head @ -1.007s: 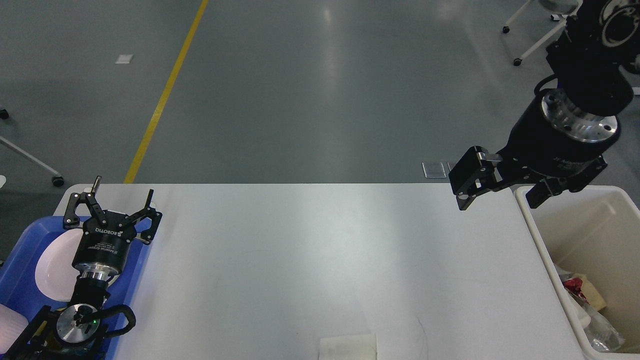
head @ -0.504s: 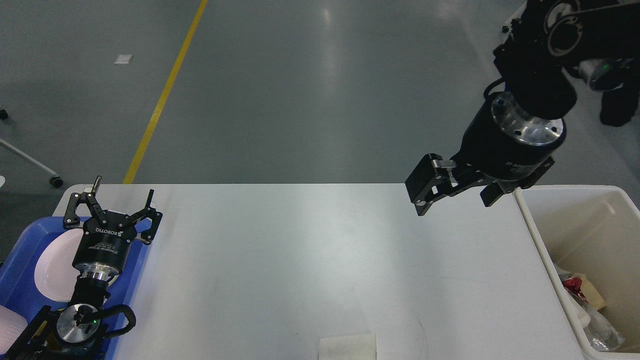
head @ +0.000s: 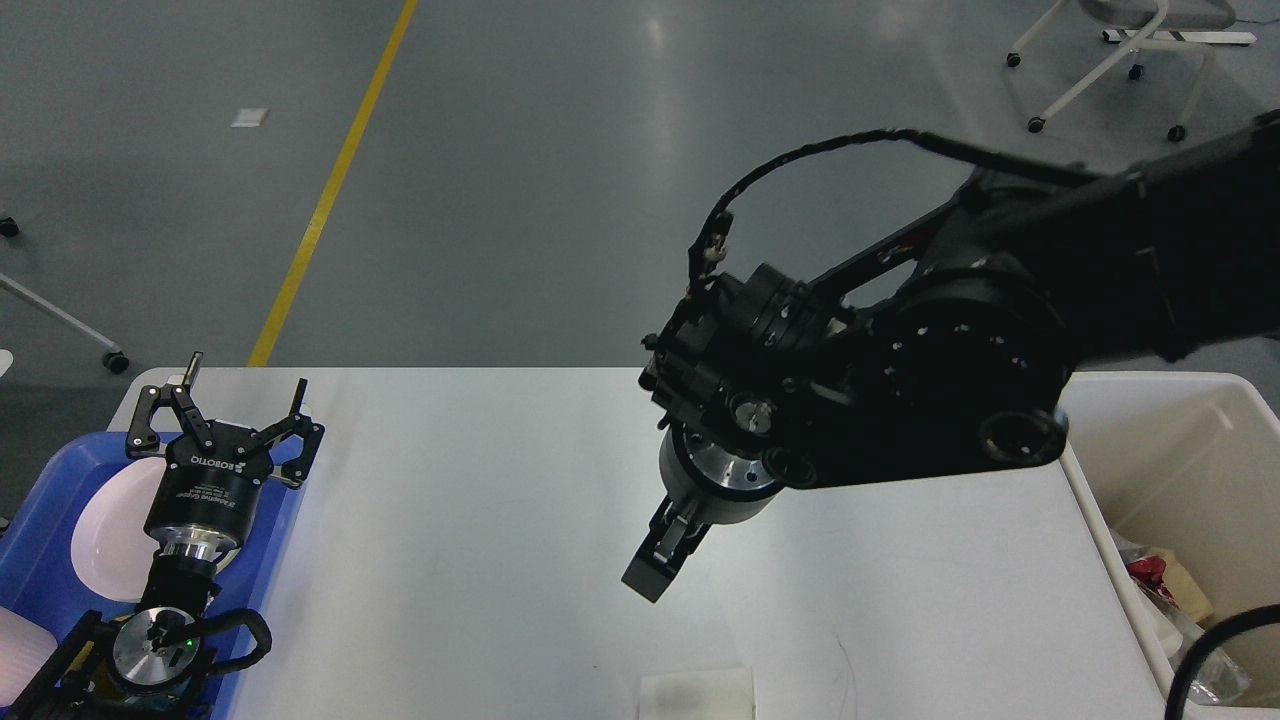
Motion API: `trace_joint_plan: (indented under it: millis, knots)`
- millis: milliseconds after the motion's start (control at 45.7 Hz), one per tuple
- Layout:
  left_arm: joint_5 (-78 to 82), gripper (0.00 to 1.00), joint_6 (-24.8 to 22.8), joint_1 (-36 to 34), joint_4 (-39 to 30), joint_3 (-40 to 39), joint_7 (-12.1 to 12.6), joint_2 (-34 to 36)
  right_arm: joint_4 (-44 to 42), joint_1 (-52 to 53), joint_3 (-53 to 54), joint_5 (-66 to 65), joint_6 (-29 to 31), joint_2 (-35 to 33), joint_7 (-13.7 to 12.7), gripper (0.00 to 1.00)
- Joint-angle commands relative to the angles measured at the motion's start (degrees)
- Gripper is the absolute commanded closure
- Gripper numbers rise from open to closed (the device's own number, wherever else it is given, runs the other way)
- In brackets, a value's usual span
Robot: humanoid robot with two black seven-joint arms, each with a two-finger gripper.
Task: Tidy desktop
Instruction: 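Move the right gripper down to the small white paper piece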
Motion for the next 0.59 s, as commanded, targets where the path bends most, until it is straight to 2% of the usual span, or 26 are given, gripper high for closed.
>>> trace_joint_plan:
  millis: [0, 263, 569]
  knots:
    - [0.01, 0.04, 0.0, 0.01, 0.0, 0.02, -0.03, 0.0, -0.24, -5.64, 2.73, -7.39, -0.21, 4.29, 0.48, 0.02]
    - [0.01, 0.04, 0.0, 0.01, 0.0, 0.02, 0.06, 0.0, -5.86, -21.02, 3.34, -18.38, -0.48, 10.19, 1.18, 0.03]
    - [0.01, 0.04, 0.0, 0.01, 0.0, 0.02, -0.03, 0.0, -11.22, -32.18, -1.49, -26.12, -3.81, 12.21, 0.57, 0.03]
